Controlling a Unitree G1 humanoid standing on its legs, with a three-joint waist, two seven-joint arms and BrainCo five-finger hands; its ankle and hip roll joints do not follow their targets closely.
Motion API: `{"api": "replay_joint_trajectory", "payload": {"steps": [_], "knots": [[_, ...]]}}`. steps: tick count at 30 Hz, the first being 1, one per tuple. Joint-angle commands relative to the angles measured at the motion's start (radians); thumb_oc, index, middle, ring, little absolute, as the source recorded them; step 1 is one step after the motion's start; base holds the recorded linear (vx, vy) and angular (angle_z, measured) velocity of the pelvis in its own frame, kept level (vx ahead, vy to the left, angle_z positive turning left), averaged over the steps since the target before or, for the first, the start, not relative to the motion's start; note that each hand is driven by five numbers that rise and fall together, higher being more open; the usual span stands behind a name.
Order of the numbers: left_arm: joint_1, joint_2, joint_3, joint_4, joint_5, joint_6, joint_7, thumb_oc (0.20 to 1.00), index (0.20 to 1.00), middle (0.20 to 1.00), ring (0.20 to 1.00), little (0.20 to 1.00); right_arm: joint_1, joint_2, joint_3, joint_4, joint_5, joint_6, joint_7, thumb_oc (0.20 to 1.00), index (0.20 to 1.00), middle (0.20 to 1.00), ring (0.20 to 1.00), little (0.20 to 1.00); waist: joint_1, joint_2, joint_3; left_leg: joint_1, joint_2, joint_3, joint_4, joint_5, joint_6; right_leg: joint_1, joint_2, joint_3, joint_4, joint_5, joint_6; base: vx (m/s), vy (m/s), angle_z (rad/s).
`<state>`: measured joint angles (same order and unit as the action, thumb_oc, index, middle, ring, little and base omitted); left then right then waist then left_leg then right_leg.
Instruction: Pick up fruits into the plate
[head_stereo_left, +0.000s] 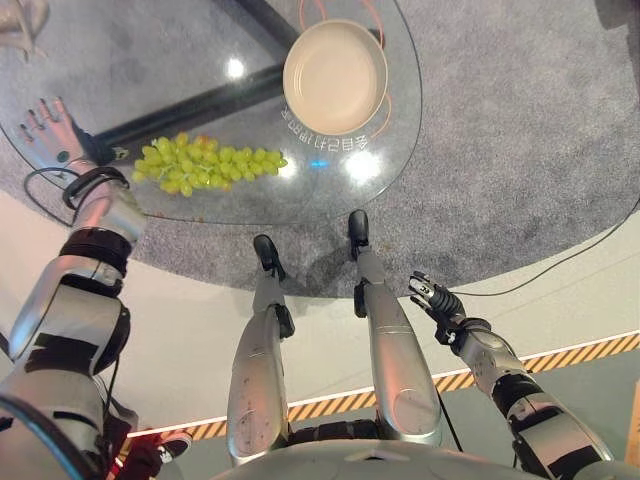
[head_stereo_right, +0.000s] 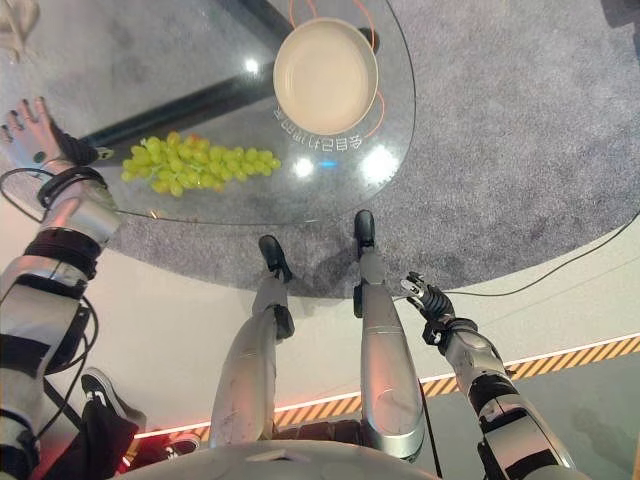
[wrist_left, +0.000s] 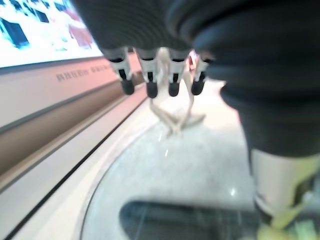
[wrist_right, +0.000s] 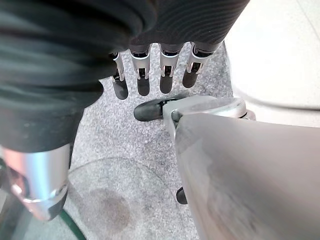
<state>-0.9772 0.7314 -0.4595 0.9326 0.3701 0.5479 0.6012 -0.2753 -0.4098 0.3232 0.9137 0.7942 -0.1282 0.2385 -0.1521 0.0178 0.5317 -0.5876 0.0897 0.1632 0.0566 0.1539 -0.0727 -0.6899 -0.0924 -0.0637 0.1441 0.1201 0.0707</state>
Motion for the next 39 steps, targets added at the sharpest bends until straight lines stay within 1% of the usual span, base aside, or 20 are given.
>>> {"api": "replay_joint_trajectory", "payload": {"steps": [1,2,4,6,9,13,15,18,20,21,22,23,24,27,28,29,33,39], "knots": [[-0.074,0.099,-0.023,-0.006,0.189,0.066,-0.063,1.0,1.0,1.0,1.0,1.0,0.048,0.03,0.019,-0.073,0.059,-0.008,-0.019,1.0,1.0,1.0,1.0,1.0,-0.015,-0.083,-0.012,-0.098,-0.066,0.007,0.141,-0.079,0.016,-0.053,0.053,0.01,0.044,0.011,-0.003,0.01,-0.067,0.13],[-0.09,0.096,-0.041,0.0,0.219,0.044,-0.096,1.0,1.0,1.0,1.0,1.0,0.044,0.031,0.023,-0.08,0.065,-0.005,-0.024,1.0,1.0,1.0,1.0,1.0,-0.019,-0.087,-0.012,-0.11,-0.067,0.006,0.148,-0.082,0.017,-0.065,0.055,0.011,0.047,0.014,-0.002,0.01,-0.046,0.08],[-0.123,0.085,-0.088,-0.005,0.256,0.038,-0.163,1.0,1.0,1.0,1.0,1.0,0.042,0.032,0.023,-0.091,0.076,-0.001,-0.025,1.0,1.0,1.0,1.0,1.0,-0.025,-0.092,-0.012,-0.133,-0.07,-0.002,0.154,-0.083,0.019,-0.087,0.06,0.016,0.052,0.019,-0.002,0.02,-0.041,0.02],[-0.14,0.07,-0.121,0.0,0.259,0.012,-0.199,1.0,1.0,1.0,1.0,1.0,0.036,0.032,0.023,-0.095,0.08,0.002,-0.022,1.0,1.0,1.0,1.0,1.0,-0.031,-0.094,-0.012,-0.149,-0.072,-0.005,0.161,-0.086,0.021,-0.104,0.063,0.019,0.056,0.022,-0.001,0.01,-0.019,0.0],[-0.158,0.046,-0.171,0.002,0.278,-0.01,-0.265,1.0,1.0,1.0,1.0,1.0,0.03,0.031,0.019,-0.102,0.083,0.003,-0.023,1.0,1.0,1.0,1.0,1.0,-0.039,-0.093,-0.012,-0.166,-0.078,-0.007,0.164,-0.088,0.022,-0.122,0.066,0.023,0.055,0.027,-0.001,0.02,0.001,-0.03],[-0.166,0.029,-0.21,0.023,0.29,0.0,-0.289,1.0,1.0,1.0,1.0,1.0,0.018,0.026,0.01,-0.098,0.093,0.004,-0.007,1.0,1.0,1.0,1.0,1.0,-0.047,-0.089,-0.012,-0.175,-0.079,-0.003,0.163,-0.087,0.018,-0.132,0.065,0.027,0.051,0.031,0.002,0.02,0.01,-0.07],[-0.183,0.025,-0.234,0.07,0.298,0.006,-0.297,1.0,1.0,1.0,1.0,1.0,0.006,0.022,0.012,-0.098,0.112,-0.002,0.005,1.0,1.0,1.0,1.0,1.0,-0.056,-0.09,-0.012,-0.19,-0.076,0.001,0.168,-0.084,0.013,-0.146,0.064,0.03,0.051,0.034,0.002,0.0,0.0,0.0],[-0.212,0.027,-0.252,0.118,0.305,-0.008,-0.304,1.0,1.0,1.0,1.0,1.0,0.005,0.018,0.013,-0.105,0.135,-0.008,0.014,1.0,1.0,1.0,1.0,1.0,-0.066,-0.095,-0.012,-0.204,-0.071,0.007,0.174,-0.083,0.008,-0.163,0.063,0.033,0.051,0.038,0.003,0.0,0.0,0.0],[-0.232,0.026,-0.264,0.146,0.309,-0.003,-0.327,1.0,1.0,1.0,1.0,1.0,0.005,0.018,0.01,-0.11,0.139,-0.01,0.018,1.0,1.0,1.0,1.0,1.0,-0.073,-0.097,-0.012,-0.215,-0.067,0.009,0.174,-0.082,0.005,-0.175,0.064,0.036,0.049,0.04,0.004,0.0,0.0,0.0],[-0.236,0.027,-0.267,0.156,0.312,-0.021,-0.346,1.0,1.0,1.0,1.0,1.0,0.006,0.018,0.011,-0.115,0.142,-0.012,0.018,1.0,1.0,1.0,1.0,1.0,-0.076,-0.098,-0.012,-0.218,-0.066,0.01,0.175,-0.084,0.005,-0.18,0.064,0.038,0.049,0.04,0.005,0.0,0.0,0.0],[-0.247,0.028,-0.279,0.169,0.288,-0.061,-0.373,1.0,1.0,1.0,1.0,1.0,0.006,0.017,0.015,-0.121,0.147,-0.013,0.016,1.0,1.0,1.0,1.0,1.0,-0.079,-0.1,-0.012,-0.224,-0.063,0.01,0.176,-0.084,0.005,-0.187,0.066,0.039,0.051,0.04,0.005,0.01,-0.031,-0.02],[-0.257,0.027,-0.295,0.178,0.277,-0.079,-0.411,1.0,1.0,1.0,1.0,1.0,0.009,0.015,0.016,-0.124,0.15,-0.018,0.018,1.0,1.0,1.0,1.0,1.0,-0.082,-0.101,-0.012,-0.231,-0.062,0.011,0.176,-0.083,0.004,-0.195,0.067,0.041,0.051,0.041,0.004,0.0,0.0,0.0],[-0.262,0.023,-0.306,0.176,0.275,-0.084,-0.453,1.0,1.0,1.0,1.0,1.0,0.01,0.015,0.015,-0.126,0.151,-0.021,0.02,1.0,1.0,1.0,1.0,1.0,-0.083,-0.101,-0.012,-0.237,-0.062,0.01,0.175,-0.082,0.003,-0.201,0.068,0.043,0.051,0.042,0.004,0.0,0.0,0.0],[-0.268,0.016,-0.34,0.168,0.214,-0.072,-0.5,1.0,1.0,1.0,1.0,1.0,0.009,0.01,0.012,-0.145,0.156,-0.017,0.018,1.0,1.0,1.0,1.0,1.0,-0.088,-0.099,-0.012,-0.245,-0.062,0.011,0.172,-0.084,0.005,-0.212,0.069,0.044,0.05,0.043,0.005,0.01,-0.002,-0.04],[-0.275,0.016,-0.35,0.161,0.184,-0.072,-0.522,0.46,0.46,0.46,0.46,0.46,0.012,0.008,0.01,-0.153,0.156,-0.018,0.016,1.0,1.0,1.0,1.0,1.0,-0.089,-0.096,-0.012,-0.247,-0.062,0.012,0.172,-0.084,0.005,-0.217,0.07,0.045,0.051,0.042,0.005,0.01,0.001,-0.05],[-0.278,0.015,-0.357,0.156,0.176,-0.068,-0.537,0.2,0.2,0.2,0.2,0.2,0.013,0.006,0.009,-0.159,0.158,-0.018,0.015,1.0,1.0,1.0,1.0,1.0,-0.09,-0.094,-0.012,-0.251,-0.062,0.012,0.173,-0.084,0.006,-0.221,0.071,0.047,0.052,0.041,0.004,0.01,0.004,-0.04],[-0.273,0.008,-0.365,0.129,0.135,-0.056,-0.53,0.2,0.2,0.2,0.2,0.2,0.017,0.003,0.005,-0.181,0.154,-0.015,0.009,1.0,1.0,1.0,1.0,1.0,-0.091,-0.086,-0.012,-0.254,-0.064,0.014,0.17,-0.083,0.005,-0.223,0.069,0.047,0.05,0.039,0.003,0.0,0.0,0.0],[-0.279,0.005,-0.364,0.129,0.138,-0.075,-0.52,0.2,0.2,0.2,0.2,0.2,0.024,0.005,0.002,-0.179,0.157,-0.022,0.016,1.0,1.0,1.0,1.0,1.0,-0.09,-0.077,-0.012,-0.244,-0.067,0.015,0.157,-0.076,0.006,-0.215,0.067,0.048,0.046,0.037,0.003,0.0,0.0,0.0]]}}
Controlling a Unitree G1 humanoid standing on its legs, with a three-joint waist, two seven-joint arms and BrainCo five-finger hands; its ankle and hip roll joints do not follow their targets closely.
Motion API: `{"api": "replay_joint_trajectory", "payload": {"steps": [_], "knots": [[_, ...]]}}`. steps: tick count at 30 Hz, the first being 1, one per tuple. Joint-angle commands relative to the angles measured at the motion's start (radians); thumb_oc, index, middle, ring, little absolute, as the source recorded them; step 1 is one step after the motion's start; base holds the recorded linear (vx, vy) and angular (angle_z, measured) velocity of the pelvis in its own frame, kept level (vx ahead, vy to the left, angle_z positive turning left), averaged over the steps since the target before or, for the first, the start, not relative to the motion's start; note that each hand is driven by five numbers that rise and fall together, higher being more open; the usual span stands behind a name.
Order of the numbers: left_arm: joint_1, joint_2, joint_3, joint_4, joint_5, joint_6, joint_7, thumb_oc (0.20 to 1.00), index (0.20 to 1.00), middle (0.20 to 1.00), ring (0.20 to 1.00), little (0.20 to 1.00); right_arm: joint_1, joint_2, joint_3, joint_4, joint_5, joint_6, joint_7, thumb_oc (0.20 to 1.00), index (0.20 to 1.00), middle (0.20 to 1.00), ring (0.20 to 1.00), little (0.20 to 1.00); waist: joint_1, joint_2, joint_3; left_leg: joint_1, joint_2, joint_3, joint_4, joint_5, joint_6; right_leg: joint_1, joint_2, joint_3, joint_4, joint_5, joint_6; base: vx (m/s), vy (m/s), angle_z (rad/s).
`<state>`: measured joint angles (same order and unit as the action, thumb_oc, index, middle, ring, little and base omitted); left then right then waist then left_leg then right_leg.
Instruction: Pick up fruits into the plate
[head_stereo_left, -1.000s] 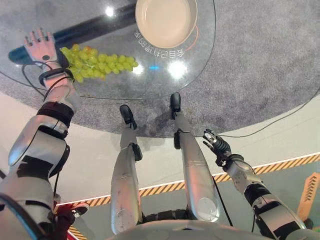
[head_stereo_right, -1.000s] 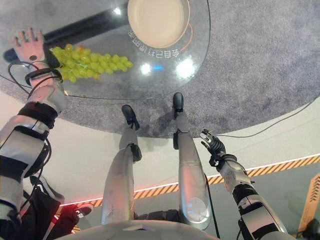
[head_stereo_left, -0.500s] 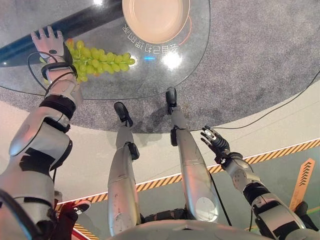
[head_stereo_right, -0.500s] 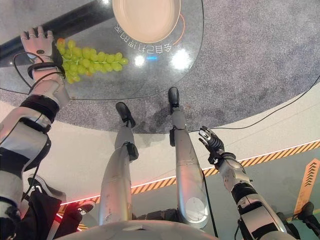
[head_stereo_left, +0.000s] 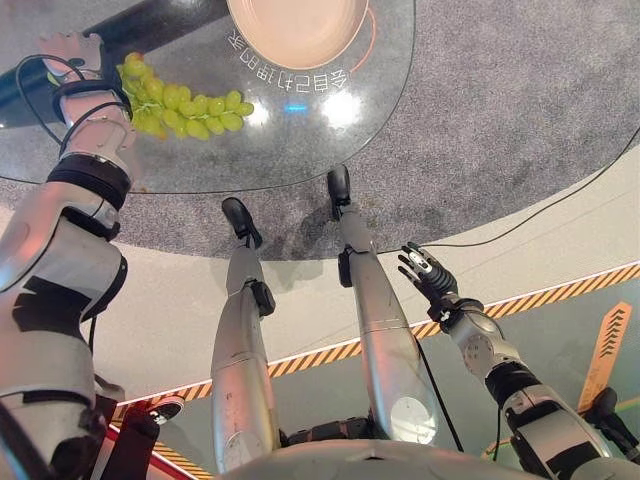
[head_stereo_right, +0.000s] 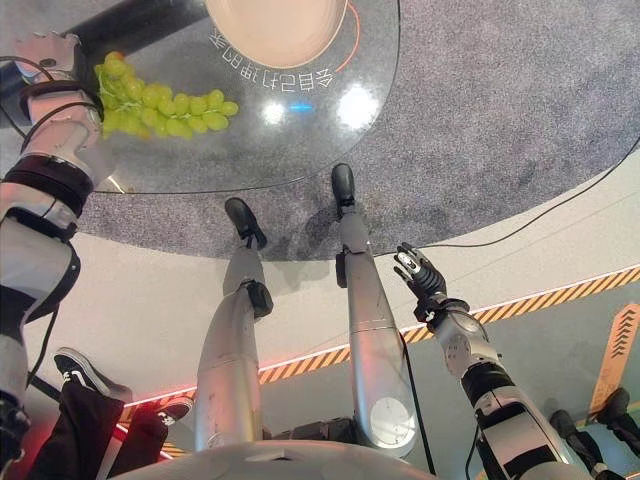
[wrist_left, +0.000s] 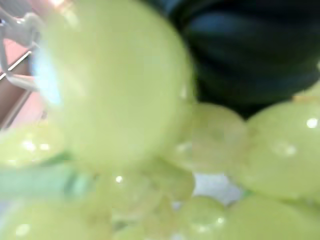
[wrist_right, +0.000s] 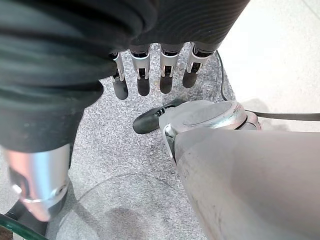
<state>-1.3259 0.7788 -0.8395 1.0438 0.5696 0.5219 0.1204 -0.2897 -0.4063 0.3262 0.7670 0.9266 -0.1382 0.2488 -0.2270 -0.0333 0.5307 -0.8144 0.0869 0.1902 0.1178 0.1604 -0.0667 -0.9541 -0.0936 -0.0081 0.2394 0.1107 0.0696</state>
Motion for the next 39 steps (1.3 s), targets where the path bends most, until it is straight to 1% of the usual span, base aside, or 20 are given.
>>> {"api": "replay_joint_trajectory", "payload": {"steps": [1,5,7,10,12,14,15,16,17,18,19,20,25,29,36,37,39], "knots": [[0.069,-0.045,0.017,0.022,-0.067,-0.052,-0.032,0.2,0.2,0.2,0.2,0.2,0.037,0.002,0.0,-0.027,0.027,-0.015,0.009,1.0,1.0,1.0,1.0,1.0,-0.014,-0.025,-0.011,-0.013,-0.064,-0.013,0.091,-0.081,0.0,0.053,0.068,-0.008,-0.051,0.046,0.004,0.0,0.0,0.0],[0.068,-0.048,0.028,0.042,-0.103,-0.074,0.008,0.2,0.2,0.2,0.2,0.2,0.033,0.006,0.004,-0.022,0.029,-0.018,0.007,1.0,1.0,1.0,1.0,1.0,-0.012,-0.02,-0.011,0.001,-0.064,-0.01,0.076,-0.073,-0.001,0.066,0.068,-0.008,-0.058,0.047,0.004,0.0,-0.004,0.01],[0.075,-0.05,0.039,0.047,-0.145,-0.08,0.041,0.2,0.2,0.2,0.2,0.2,0.034,0.007,0.004,-0.02,0.029,-0.015,0.009,1.0,1.0,1.0,1.0,1.0,-0.011,-0.019,-0.011,0.008,-0.063,-0.01,0.072,-0.071,-0.002,0.073,0.067,-0.009,-0.059,0.048,0.005,0.0,0.0,0.0],[0.082,-0.049,0.063,0.053,-0.211,-0.105,0.091,0.2,0.2,0.2,0.2,0.2,0.033,0.011,0.01,-0.021,0.031,-0.015,0.006,1.0,1.0,1.0,1.0,1.0,-0.008,-0.019,-0.011,0.021,-0.062,-0.008,0.059,-0.066,-0.002,0.085,0.069,-0.009,-0.064,0.047,0.004,0.0,0.0,0.0],[0.087,-0.049,0.083,0.047,-0.236,-0.123,0.127,0.2,0.2,0.2,0.2,0.2,0.036,0.016,0.012,-0.028,0.032,-0.016,0.002,1.0,1.0,1.0,1.0,1.0,-0.007,-0.019,-0.011,0.029,-0.061,-0.006,0.052,-0.064,-0.002,0.092,0.07,-0.011,-0.066,0.045,0.003,0.0,0.0,0.0],[0.091,-0.042,0.108,0.036,-0.272,-0.166,0.175,0.2,0.2,0.2,0.2,0.2,0.041,0.02,0.011,-0.036,0.031,-0.016,-0.005,1.0,1.0,1.0,1.0,1.0,-0.005,-0.017,-0.011,0.043,-0.061,-0.005,0.042,-0.062,-0.002,0.106,0.071,-0.012,-0.074,0.045,0.002,0.0,0.0,0.0],[0.093,-0.039,0.113,0.033,-0.274,-0.169,0.177,0.2,0.2,0.2,0.2,0.2,0.042,0.02,0.011,-0.038,0.032,-0.016,-0.006,1.0,1.0,1.0,1.0,1.0,-0.004,-0.016,-0.011,0.044,-0.062,-0.005,0.041,-0.062,-0.002,0.107,0.071,-0.013,-0.075,0.046,0.002,0.0,0.0,0.0],[0.098,-0.029,0.133,0.02,-0.286,-0.194,0.202,0.2,0.2,0.2,0.2,0.2,0.048,0.02,0.01,-0.04,0.032,-0.018,-0.006,1.0,1.0,1.0,1.0,1.0,-0.001,-0.014,-0.011,0.054,-0.061,-0.005,0.036,-0.06,-0.002,0.116,0.071,-0.014,-0.078,0.046,0.002,0.0,0.0,0.0],[0.1,-0.025,0.137,0.015,-0.289,-0.2,0.207,0.2,0.2,0.2,0.2,0.2,0.049,0.019,0.01,-0.041,0.032,-0.018,-0.007,1.0,1.0,1.0,1.0,1.0,0.0,-0.013,-0.011,0.058,-0.061,-0.005,0.034,-0.06,-0.003,0.12,0.071,-0.014,-0.079,0.045,0.002,0.0,0.0,0.0],[0.102,-0.018,0.143,0.006,-0.295,-0.206,0.212,0.222,0.222,0.222,0.222,0.222,0.051,0.019,0.008,-0.041,0.032,-0.019,-0.007,1.0,1.0,1.0,1.0,1.0,0.001,-0.01,-0.011,0.064,-0.06,-0.005,0.031,-0.059,-0.003,0.126,0.071,-0.015,-0.082,0.045,0.002,0.0,0.0,0.0],[0.109,-0.008,0.156,-0.006,-0.301,-0.211,0.223,0.875,0.875,0.875,0.875,0.875,0.055,0.018,0.004,-0.038,0.034,-0.023,-0.003,1.0,1.0,1.0,1.0,1.0,0.005,-0.007,-0.011,0.069,-0.06,-0.006,0.029,-0.057,-0.004,0.132,0.07,-0.017,-0.083,0.045,0.002,0.0,0.0,0.0],[0.115,0.0,0.166,-0.02,-0.303,-0.216,0.234,1.0,1.0,1.0,1.0,1.0,0.06,0.017,0.002,-0.041,0.034,-0.025,-0.003,1.0,1.0,1.0,1.0,1.0,0.007,-0.005,-0.011,0.072,-0.06,-0.006,0.028,-0.055,-0.005,0.137,0.068,-0.018,-0.084,0.044,0.002,0.0,0.0,0.0],[0.15,0.033,0.206,-0.081,-0.285,-0.242,0.259,1.0,1.0,1.0,1.0,1.0,0.084,0.017,-0.008,-0.055,0.034,-0.029,-0.007,1.0,1.0,1.0,1.0,1.0,0.019,0.005,-0.011,0.091,-0.06,-0.009,0.022,-0.052,-0.004,0.156,0.067,-0.027,-0.082,0.041,0.002,-0.02,-0.014,0.01],[0.196,0.036,0.234,-0.172,-0.257,-0.221,0.269,1.0,1.0,1.0,1.0,1.0,0.098,0.022,-0.016,-0.072,0.031,-0.029,-0.016,1.0,1.0,1.0,1.0,1.0,0.03,0.017,-0.011,0.1,-0.062,-0.016,0.015,-0.05,-0.002,0.165,0.066,-0.033,-0.082,0.038,0.002,0.0,0.0,0.0],[0.208,0.033,0.24,-0.226,-0.203,-0.221,0.257,1.0,1.0,1.0,1.0,1.0,0.102,0.027,-0.02,-0.073,0.035,-0.029,-0.018,1.0,1.0,1.0,1.0,1.0,0.037,0.016,-0.011,0.111,-0.062,-0.017,0.002,-0.046,0.0,0.176,0.066,-0.04,-0.089,0.041,0.003,-0.01,-0.007,0.01],[0.209,0.026,0.236,-0.242,-0.181,-0.217,0.24,1.0,1.0,1.0,1.0,1.0,0.099,0.029,-0.021,-0.073,0.036,-0.027,-0.02,1.0,1.0,1.0,1.0,1.0,0.037,0.014,-0.011,0.114,-0.061,-0.016,-0.003,-0.045,0.0,0.178,0.066,-0.041,-0.092,0.043,0.005,0.0,0.0,0.0],[0.21,0.025,0.226,-0.252,-0.168,-0.227,0.23,1.0,1.0,1.0,1.0,1.0,0.098,0.029,-0.024,-0.072,0.036,-0.023,-0.019,1.0,1.0,1.0,1.0,1.0,0.037,0.012,-0.011,0.118,-0.06,-0.015,-0.005,-0.044,0.0,0.182,0.065,-0.042,-0.096,0.045,0.006,0.0,0.0,0.0]]}}
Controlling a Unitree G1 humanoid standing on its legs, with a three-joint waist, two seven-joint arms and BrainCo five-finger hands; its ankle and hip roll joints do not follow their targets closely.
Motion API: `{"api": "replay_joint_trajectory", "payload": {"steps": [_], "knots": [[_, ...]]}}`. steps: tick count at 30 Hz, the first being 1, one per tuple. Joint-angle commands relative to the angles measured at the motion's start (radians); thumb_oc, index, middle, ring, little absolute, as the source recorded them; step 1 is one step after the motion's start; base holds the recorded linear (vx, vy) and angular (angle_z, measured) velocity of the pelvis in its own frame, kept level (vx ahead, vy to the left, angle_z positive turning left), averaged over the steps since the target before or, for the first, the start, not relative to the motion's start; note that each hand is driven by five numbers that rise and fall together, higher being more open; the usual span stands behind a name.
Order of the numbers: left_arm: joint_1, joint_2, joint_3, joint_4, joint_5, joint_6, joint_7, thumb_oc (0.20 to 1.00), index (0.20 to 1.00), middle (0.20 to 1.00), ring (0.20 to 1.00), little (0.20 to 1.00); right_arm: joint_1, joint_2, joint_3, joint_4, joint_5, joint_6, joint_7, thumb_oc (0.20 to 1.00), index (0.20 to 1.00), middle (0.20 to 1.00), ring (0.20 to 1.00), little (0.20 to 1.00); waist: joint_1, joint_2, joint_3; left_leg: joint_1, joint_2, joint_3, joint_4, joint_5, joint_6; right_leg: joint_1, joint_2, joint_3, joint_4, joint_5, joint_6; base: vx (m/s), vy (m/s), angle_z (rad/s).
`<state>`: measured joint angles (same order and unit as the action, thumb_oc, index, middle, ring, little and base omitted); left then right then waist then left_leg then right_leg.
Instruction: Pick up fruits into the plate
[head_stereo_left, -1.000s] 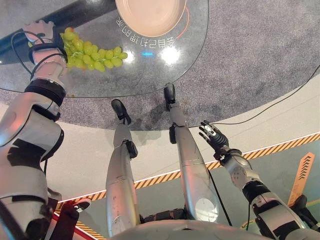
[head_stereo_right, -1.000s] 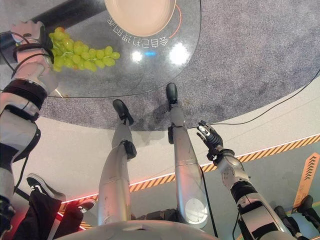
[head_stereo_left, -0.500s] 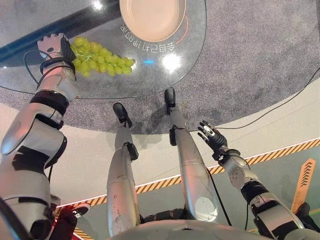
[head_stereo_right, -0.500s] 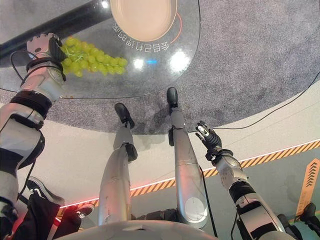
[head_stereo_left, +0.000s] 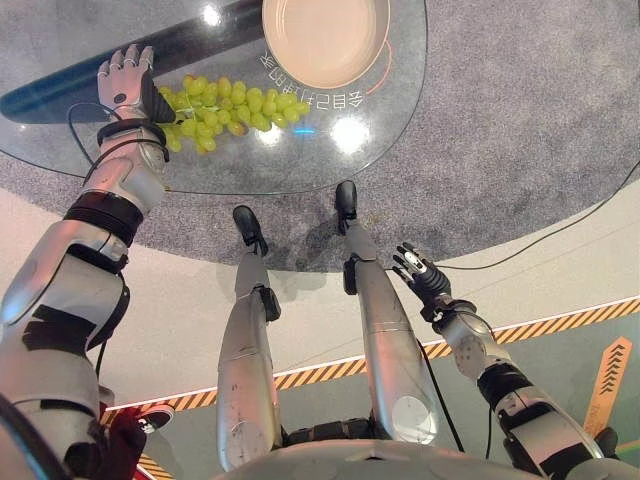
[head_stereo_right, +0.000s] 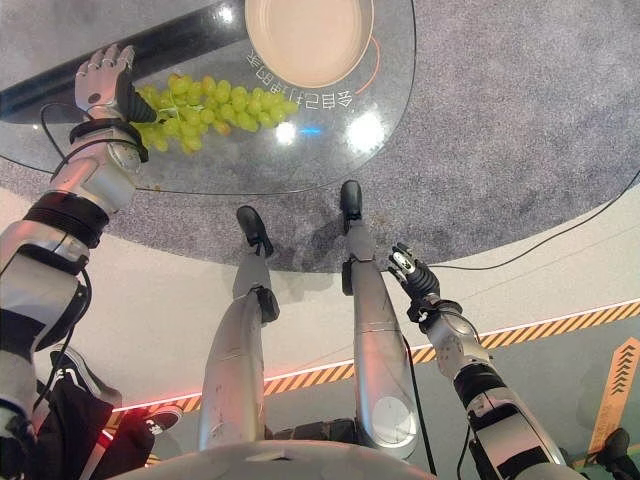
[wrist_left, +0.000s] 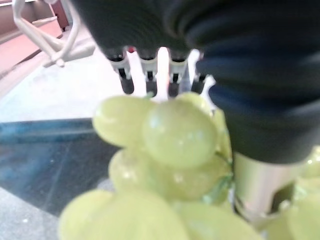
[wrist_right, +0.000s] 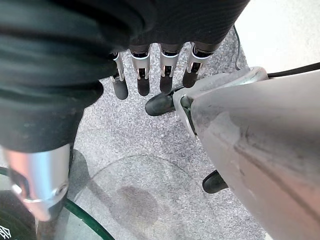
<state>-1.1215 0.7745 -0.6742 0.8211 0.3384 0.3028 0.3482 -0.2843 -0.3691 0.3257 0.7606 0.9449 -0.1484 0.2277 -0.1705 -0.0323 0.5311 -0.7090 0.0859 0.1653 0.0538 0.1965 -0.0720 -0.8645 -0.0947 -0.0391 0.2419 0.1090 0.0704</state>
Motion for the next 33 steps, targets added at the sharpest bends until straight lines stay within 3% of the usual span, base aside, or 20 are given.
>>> {"api": "replay_joint_trajectory", "payload": {"steps": [1,17,25,31,32,33], "knots": [[0.004,0.027,0.057,-0.033,0.07,-0.006,-0.005,1.0,1.0,1.0,1.0,1.0,0.092,-0.007,-0.024,-0.062,0.017,-0.014,0.004,1.0,1.0,1.0,1.0,1.0,-0.02,0.01,-0.011,0.013,-0.06,0.011,0.058,-0.081,0.006,0.093,0.067,-0.01,-0.099,0.048,0.006,0.0,0.0,0.0],[0.015,0.007,-0.061,-0.134,0.0,-0.013,-0.228,1.0,1.0,1.0,1.0,1.0,0.093,-0.01,-0.034,-0.024,0.02,-0.037,0.027,1.0,1.0,1.0,1.0,1.0,-0.026,0.032,-0.011,0.015,-0.063,0.019,0.064,-0.086,0.008,0.093,0.058,-0.011,-0.1,0.05,0.015,0.0,0.0,0.0],[0.009,-0.053,-0.104,-0.066,-0.046,0.065,-0.338,1.0,1.0,1.0,1.0,1.0,0.071,-0.009,-0.033,-0.008,0.025,-0.031,0.029,1.0,1.0,1.0,1.0,1.0,-0.039,0.028,-0.011,0.009,-0.061,0.029,0.076,-0.091,0.008,0.088,0.055,-0.01,-0.094,0.048,0.018,0.0,0.0,0.0],[-0.013,-0.101,-0.136,0.038,0.02,0.124,-0.379,1.0,1.0,1.0,1.0,1.0,0.054,-0.006,-0.025,0.001,0.025,-0.027,0.032,1.0,1.0,1.0,1.0,1.0,-0.053,0.02,-0.011,0.008,-0.057,0.036,0.082,-0.092,0.008,0.083,0.058,-0.004,-0.089,0.049,0.019,0.0,0.0,-0.01],[-0.014,-0.109,-0.139,0.056,0.032,0.128,-0.364,0.225,0.225,0.225,0.225,0.225,0.05,-0.004,-0.022,0.003,0.026,-0.027,0.031,1.0,1.0,1.0,1.0,1.0,-0.054,0.018,-0.011,0.01,-0.056,0.037,0.08,-0.092,0.008,0.085,0.059,-0.003,-0.09,0.048,0.018,0.01,0.0,-0.03],[-0.015,-0.11,-0.14,0.059,0.033,0.128,-0.361,0.2,0.2,0.2,0.2,0.2,0.05,-0.004,-0.021,0.003,0.025,-0.027,0.031,1.0,1.0,1.0,1.0,1.0,-0.054,0.018,-0.011,0.01,-0.056,0.037,0.08,-0.092,0.008,0.086,0.059,-0.003,-0.09,0.048,0.018,0.01,-0.001,-0.04]]}}
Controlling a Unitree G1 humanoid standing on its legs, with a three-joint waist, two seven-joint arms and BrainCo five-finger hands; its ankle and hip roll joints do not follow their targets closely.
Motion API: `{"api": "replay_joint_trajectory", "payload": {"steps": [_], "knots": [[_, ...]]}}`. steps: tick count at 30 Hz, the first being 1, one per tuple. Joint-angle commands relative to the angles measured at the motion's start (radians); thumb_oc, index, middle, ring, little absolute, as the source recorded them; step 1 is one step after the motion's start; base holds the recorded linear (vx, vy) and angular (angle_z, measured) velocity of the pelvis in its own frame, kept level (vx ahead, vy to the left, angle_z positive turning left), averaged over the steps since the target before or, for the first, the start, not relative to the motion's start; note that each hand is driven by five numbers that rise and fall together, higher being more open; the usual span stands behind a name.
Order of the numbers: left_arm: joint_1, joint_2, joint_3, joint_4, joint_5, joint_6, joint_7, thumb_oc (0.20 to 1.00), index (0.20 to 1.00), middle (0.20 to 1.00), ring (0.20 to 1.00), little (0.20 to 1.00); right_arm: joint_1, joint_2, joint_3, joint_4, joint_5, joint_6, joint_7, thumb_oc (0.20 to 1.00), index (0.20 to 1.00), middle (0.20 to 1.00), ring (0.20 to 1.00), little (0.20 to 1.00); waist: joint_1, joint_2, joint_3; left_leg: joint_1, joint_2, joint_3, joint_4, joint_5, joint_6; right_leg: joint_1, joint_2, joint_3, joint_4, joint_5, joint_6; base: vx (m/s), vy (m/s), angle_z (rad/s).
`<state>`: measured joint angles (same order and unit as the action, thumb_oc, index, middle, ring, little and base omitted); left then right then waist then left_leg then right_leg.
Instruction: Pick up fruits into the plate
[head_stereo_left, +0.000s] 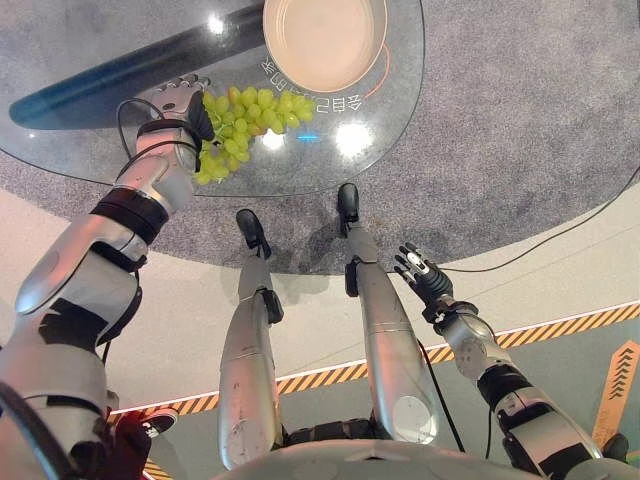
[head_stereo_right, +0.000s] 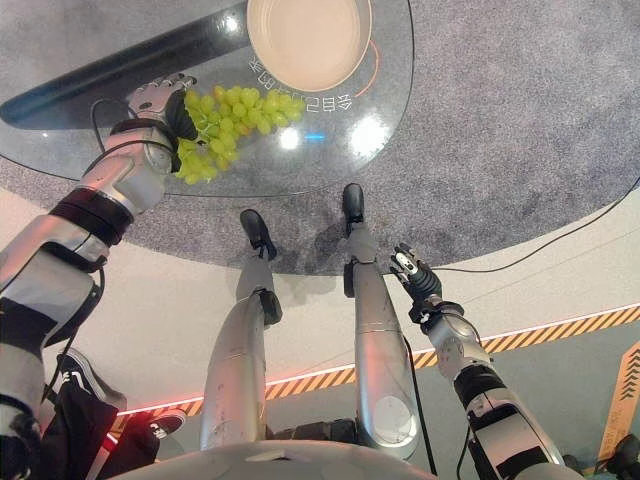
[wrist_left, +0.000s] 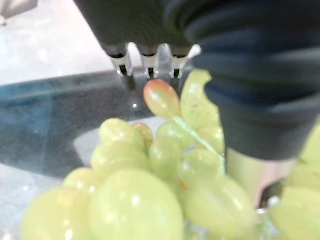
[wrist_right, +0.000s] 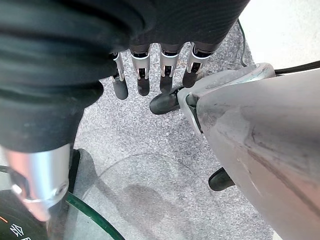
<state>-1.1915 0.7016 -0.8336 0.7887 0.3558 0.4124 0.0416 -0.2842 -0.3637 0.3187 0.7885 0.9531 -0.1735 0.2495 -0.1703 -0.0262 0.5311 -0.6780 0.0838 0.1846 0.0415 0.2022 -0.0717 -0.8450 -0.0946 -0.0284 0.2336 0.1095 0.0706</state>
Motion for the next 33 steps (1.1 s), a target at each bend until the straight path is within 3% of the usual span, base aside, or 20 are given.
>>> {"api": "replay_joint_trajectory", "payload": {"steps": [1,10,23,27,33], "knots": [[0.052,-0.048,0.017,0.112,0.016,0.025,-0.041,0.2,0.2,0.2,0.2,0.2,0.048,-0.008,-0.01,-0.022,0.018,-0.003,0.011,1.0,1.0,1.0,1.0,1.0,-0.056,0.008,-0.011,-0.021,-0.053,0.019,0.094,-0.098,0.007,0.066,0.059,-0.012,-0.08,0.047,0.018,0.01,0.001,-0.04],[0.057,-0.084,0.034,0.211,0.024,0.003,0.033,0.2,0.2,0.2,0.2,0.2,0.044,0.003,0.006,-0.034,0.019,0.001,0.002,1.0,1.0,1.0,1.0,1.0,-0.066,-0.005,-0.011,-0.013,-0.046,0.023,0.089,-0.095,0.001,0.072,0.065,-0.003,-0.082,0.043,0.016,0.0,0.0,0.0],[0.088,-0.079,0.054,0.239,0.026,-0.036,0.047,0.2,0.2,0.2,0.2,0.2,0.04,0.006,0.009,-0.038,0.024,0.005,-0.006,1.0,1.0,1.0,1.0,1.0,-0.058,-0.009,-0.011,0.031,-0.044,0.021,0.07,-0.09,0.001,0.116,0.07,-0.005,-0.087,0.036,0.012,0.0,0.0,0.0],[0.098,-0.079,0.066,0.232,-0.025,-0.061,0.08,0.2,0.2,0.2,0.2,0.2,0.039,0.007,0.008,-0.036,0.019,0.005,-0.007,1.0,1.0,1.0,1.0,1.0,-0.054,-0.008,-0.011,0.054,-0.045,0.019,0.058,-0.09,0.002,0.139,0.071,-0.005,-0.093,0.033,0.012,0.0,0.0,0.0],[0.135,-0.057,0.137,0.165,-0.181,-0.15,0.138,0.2,0.2,0.2,0.2,0.2,0.053,0.012,-0.002,-0.052,0.009,-0.011,-0.01,1.0,1.0,1.0,1.0,1.0,-0.038,0.002,-0.011,0.115,-0.051,0.009,0.038,-0.093,0.008,0.197,0.071,-0.009,-0.1,0.023,0.013,0.0,0.003,0.01]]}}
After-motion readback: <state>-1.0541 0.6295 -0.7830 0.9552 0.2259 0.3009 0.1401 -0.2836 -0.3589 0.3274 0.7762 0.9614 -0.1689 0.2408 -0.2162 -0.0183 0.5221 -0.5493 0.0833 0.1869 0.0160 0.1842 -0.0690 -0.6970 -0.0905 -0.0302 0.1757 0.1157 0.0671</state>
